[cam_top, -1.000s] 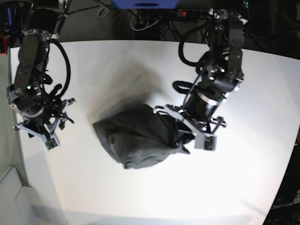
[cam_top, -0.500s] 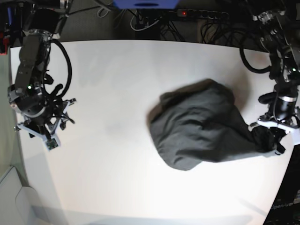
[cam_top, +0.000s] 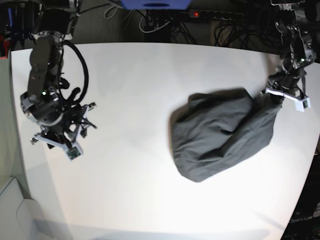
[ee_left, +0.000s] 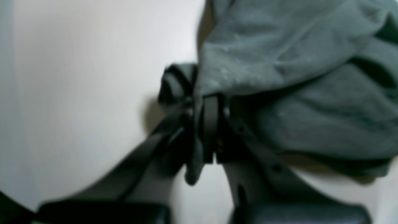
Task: Layout the t-shirt on the table in an organized manner, then fold the t-shirt properly
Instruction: 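Drag the t-shirt with the left gripper away from the right gripper, then grasp the t-shirt with the right gripper and lift it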
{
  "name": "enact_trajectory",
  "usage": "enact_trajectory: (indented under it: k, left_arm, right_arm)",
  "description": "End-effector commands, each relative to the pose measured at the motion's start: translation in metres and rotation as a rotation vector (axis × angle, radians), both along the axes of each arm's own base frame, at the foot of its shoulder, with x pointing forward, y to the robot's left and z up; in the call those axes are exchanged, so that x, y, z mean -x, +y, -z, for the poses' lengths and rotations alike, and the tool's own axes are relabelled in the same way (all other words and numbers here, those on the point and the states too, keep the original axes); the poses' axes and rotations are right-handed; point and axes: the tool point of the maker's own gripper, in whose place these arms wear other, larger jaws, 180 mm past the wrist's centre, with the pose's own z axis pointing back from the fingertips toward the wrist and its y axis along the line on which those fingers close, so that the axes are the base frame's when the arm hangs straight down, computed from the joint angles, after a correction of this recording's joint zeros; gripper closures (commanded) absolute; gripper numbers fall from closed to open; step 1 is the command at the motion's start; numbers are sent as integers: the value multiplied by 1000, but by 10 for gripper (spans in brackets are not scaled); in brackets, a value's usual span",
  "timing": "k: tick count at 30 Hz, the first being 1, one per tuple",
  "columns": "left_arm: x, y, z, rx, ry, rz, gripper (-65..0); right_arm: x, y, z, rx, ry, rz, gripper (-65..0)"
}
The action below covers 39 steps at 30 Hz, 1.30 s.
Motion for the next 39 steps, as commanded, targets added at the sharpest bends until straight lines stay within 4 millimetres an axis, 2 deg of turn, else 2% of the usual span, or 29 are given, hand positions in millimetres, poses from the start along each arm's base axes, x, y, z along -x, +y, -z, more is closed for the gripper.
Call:
enact_trajectory:
  k: [1, 5, 7, 10, 13, 15, 18, 22, 26, 32, 35, 39]
  left_arm:
    - [-3, 5, -10, -16, -33, 0, -14]
    - [1, 2, -11, -18, -29, 10, -16]
    - [5, 0, -11, -14, -13, 18, -48]
    - [6, -7, -15, -6, 20, 50, -194]
    - [6, -6, -23, -7, 15, 50, -408]
    - [6, -2, -31, -19, -4, 41, -525]
    - [7, 8, -41, -36, -24, 15, -628]
    - [14, 22, -51, -59, -41, -19, -641]
    - [23, 36, -59, -70, -60, -77, -641]
    - [36, 53, -81, -96, -119, -156, -641]
    - [50, 58, -82, -115, -100, -169, -641]
    - [61, 61, -78, -124, -74, -176, -641]
  right_arm:
    - [-8, 8, -14, -3, -51, -30, -315]
    - [-11, 45, -14, 7, -47, -145, -317]
    - [-14, 59, -18, 10, -59, -188, -317]
    - [-20, 75, -27, 14, -84, -236, -318]
    - [-27, 86, -37, 22, -112, -270, -319]
    - [-32, 88, -44, 21, -133, -276, -320]
    - [-40, 96, -55, 5, -164, -283, -356]
    - [-49, 113, -54, 13, -152, -332, -370]
    - [-54, 156, -32, -11, -99, -443, -370]
    - [-58, 219, -3, -111, -38, -564, -371]
    - [-61, 235, 6, -128, -10, -594, -371]
    - [-74, 248, 10, -151, 5, -609, -371]
